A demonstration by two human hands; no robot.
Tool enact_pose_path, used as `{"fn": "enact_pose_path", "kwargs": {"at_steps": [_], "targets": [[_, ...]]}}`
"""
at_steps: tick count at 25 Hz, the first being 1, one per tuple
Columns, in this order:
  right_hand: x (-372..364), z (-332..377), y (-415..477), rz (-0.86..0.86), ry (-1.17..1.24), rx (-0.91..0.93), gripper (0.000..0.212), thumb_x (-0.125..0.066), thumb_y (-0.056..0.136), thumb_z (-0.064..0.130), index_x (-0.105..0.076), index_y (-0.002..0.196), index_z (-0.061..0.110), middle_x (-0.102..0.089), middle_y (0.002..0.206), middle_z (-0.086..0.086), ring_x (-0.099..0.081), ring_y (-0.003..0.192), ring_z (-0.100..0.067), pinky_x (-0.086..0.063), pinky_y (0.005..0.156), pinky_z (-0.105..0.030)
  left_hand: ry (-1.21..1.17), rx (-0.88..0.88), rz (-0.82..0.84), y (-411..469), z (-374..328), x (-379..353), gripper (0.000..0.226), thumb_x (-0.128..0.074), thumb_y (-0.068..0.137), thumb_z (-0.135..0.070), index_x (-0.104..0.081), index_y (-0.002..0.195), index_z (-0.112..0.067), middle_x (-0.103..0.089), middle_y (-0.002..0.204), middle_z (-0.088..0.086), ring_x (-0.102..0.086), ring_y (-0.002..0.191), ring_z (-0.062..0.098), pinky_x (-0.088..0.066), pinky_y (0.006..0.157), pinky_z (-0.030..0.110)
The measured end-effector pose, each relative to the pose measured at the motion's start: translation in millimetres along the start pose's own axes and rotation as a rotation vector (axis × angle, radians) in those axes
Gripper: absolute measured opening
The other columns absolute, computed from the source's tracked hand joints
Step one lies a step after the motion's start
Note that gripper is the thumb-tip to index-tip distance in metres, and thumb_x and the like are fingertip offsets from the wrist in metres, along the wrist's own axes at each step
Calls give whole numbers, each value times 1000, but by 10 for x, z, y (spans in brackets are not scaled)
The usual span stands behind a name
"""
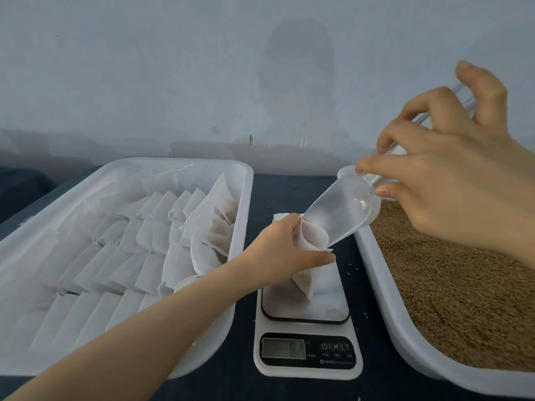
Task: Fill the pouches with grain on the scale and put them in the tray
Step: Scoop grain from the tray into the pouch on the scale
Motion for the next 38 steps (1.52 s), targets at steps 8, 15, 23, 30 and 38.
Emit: {"fn": "enact_pose_path", "kwargs": {"at_steps": [8,15,23,30,38], "targets": [[-74,-289,-140,-57,62,-148,31,-50,84,37,-66,107,26,-63,99,-2,-44,105,-34,-19,104,-64,11,17,22,-9,15,-4,46,-74,76,-47,-53,112,-27,-60,96,-15,-58,88,4,-48,75,21],[-1057,-844,-635,363,140,-748,35,-50,88,47,-60,107,19,-58,102,-10,-60,83,-34,-49,70,-40,48,47,19,-7,41,-5,54,-72,74,-52,-51,117,-26,-60,105,-11,-58,94,8,-50,83,27],[-1469,-747,-1016,630,40,-829,32,-47,94,39,-54,115,16,-52,105,-7,-47,69,-24,-33,51,-26,48,39,9,1,43,-14,44,-73,75,-49,-54,106,-25,-60,100,-11,-58,91,7,-48,76,24],[-1626,-564,-1097,853,121,-885,35,-51,93,27,-53,124,11,-45,107,-7,-50,95,-26,-44,70,-37,47,46,13,-2,30,-13,45,-73,75,-49,-55,108,-24,-61,101,-9,-59,92,11,-51,80,26],[-1704,-362,-1004,909,125,-778,38,-51,91,11,-53,128,15,-46,102,-5,-52,93,-24,-43,66,-33,51,49,23,-13,28,-16,41,-73,77,-48,-54,104,-23,-60,99,-11,-59,91,10,-50,76,25]]}}
Point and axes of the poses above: each hand's wrist, its own y-axis towards the middle knuckle, its own x-axis out of the back of the hand, z = x × y, the point moved 5 cm from there along y, towards the middle knuckle
